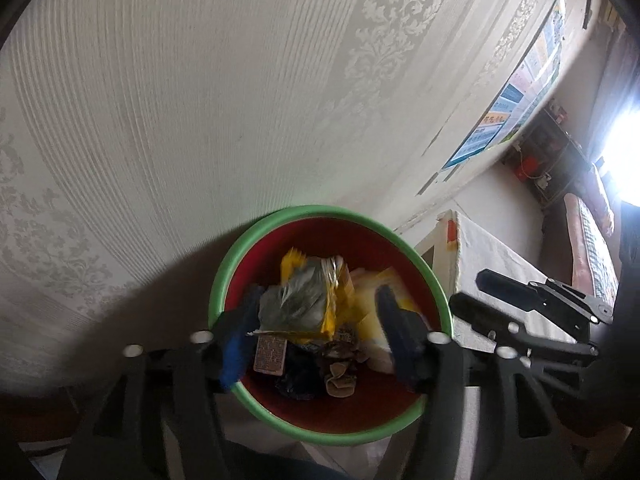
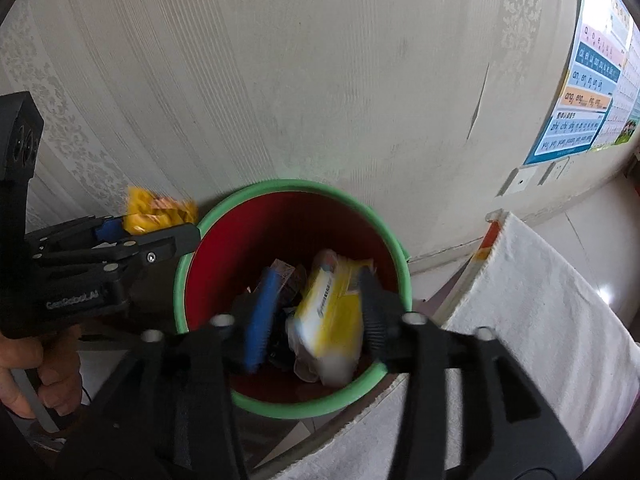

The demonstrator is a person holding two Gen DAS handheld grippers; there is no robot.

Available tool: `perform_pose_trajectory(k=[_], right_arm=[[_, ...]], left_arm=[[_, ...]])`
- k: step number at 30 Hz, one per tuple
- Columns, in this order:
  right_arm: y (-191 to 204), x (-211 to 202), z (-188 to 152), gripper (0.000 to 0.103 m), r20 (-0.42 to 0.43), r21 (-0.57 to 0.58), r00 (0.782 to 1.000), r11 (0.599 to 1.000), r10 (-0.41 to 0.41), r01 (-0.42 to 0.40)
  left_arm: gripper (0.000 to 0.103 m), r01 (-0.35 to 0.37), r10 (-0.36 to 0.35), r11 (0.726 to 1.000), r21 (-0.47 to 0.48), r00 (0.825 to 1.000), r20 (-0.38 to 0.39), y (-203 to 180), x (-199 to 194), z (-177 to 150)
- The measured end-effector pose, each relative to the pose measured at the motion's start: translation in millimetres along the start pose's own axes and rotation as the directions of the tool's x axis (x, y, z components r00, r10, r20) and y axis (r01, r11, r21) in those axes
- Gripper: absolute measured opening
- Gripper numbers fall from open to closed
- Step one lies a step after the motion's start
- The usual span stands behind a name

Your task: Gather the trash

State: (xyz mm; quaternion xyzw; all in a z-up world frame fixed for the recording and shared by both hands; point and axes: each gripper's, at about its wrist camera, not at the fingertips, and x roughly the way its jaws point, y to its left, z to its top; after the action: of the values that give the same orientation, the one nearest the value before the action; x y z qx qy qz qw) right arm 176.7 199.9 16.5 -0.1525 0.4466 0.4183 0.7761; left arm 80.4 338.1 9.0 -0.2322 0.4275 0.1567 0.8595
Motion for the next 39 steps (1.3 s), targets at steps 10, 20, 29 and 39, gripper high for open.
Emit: perform_pose_trajectory(k=[10, 20, 29, 39], right_arm=[[2, -23, -2, 0.079, 0.037, 0.005, 0.998, 0.999, -0.052, 0.052], [4, -84, -26, 0.084, 0.103, 0.015, 0.986, 0.992, -0.127, 0.127], [-28, -145, -81, 0.088, 0.124, 0.102, 0.976, 0.981, -0.178, 0.166], [-76, -197, -164, 0.098, 0.078, 0.21, 0.958, 0.944, -0.274, 0.253]], left_arm=[[0.089, -0.025, 0.026, 1.0, -0.013, 0.999, 0.034, -1, -14, -2], [0.091, -0.018, 0.017, 1.0, 0.017, 0.998, 0.057, -32, -50, -21], [0.095, 0.026, -0.032, 0.995, 0.096, 0.997, 0.066, -89, -77, -51], [0.095, 0.105, -0.109, 0.975, 0.198, 0.994, 0.009, -163, -80, -103]])
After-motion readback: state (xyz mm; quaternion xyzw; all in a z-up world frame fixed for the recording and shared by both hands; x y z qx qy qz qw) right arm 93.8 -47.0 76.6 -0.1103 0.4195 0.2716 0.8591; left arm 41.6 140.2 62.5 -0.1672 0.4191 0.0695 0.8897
